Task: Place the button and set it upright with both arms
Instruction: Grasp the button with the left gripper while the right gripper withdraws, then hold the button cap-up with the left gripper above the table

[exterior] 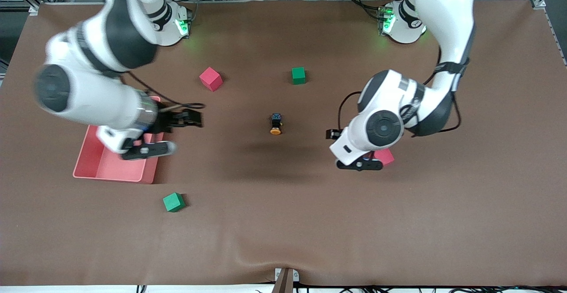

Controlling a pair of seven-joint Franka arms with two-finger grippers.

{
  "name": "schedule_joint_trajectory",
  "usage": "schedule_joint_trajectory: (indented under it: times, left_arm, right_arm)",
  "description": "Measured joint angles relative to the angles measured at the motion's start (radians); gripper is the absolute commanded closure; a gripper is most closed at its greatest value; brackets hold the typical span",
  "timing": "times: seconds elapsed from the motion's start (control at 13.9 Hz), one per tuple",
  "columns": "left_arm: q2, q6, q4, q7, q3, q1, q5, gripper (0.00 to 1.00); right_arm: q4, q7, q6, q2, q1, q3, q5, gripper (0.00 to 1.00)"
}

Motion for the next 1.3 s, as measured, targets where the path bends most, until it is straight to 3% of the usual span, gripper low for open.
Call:
schedule_joint_trajectory:
  times: [0.29,0.36,0.51,0.87,1.01,1.23,1.3]
  left_arm:
    - [0.077,0.107,0.008,-0.125,-0.004,-0.072,0.000,0.01]
    - [0.103,0.123,0.019,-0.156,-0.004,-0.099,0.000,0.07]
    - [0.161,0.150,0.050,-0.198,-0.005,-0.156,0.000,0.05]
    - [0.226,0.162,0.083,-0.263,-0.006,-0.243,-0.007,0.05]
    - [0.238,0.162,0.105,-0.263,-0.007,-0.253,-0.048,0.15]
    - [0.272,0.181,0.143,-0.261,-0.008,-0.277,-0.090,0.18]
    - [0.280,0.190,0.148,-0.257,-0.008,-0.282,-0.091,0.25]
  right_arm:
    - [-0.003,-0.134,-0.082,-0.056,-0.155,0.032,-0.060,0.00]
    - [-0.004,-0.159,-0.086,-0.065,-0.197,0.052,-0.086,0.00]
    - [-0.004,-0.205,-0.086,-0.088,-0.260,0.088,-0.171,0.00]
    - [-0.005,-0.260,-0.055,-0.160,-0.315,0.126,-0.326,0.00]
    - [-0.007,-0.285,-0.046,-0.175,-0.343,0.133,-0.343,0.00]
    - [-0.046,-0.301,-0.045,-0.199,-0.389,0.133,-0.345,0.00]
    - [-0.065,-0.302,-0.041,-0.207,-0.395,0.133,-0.345,0.00]
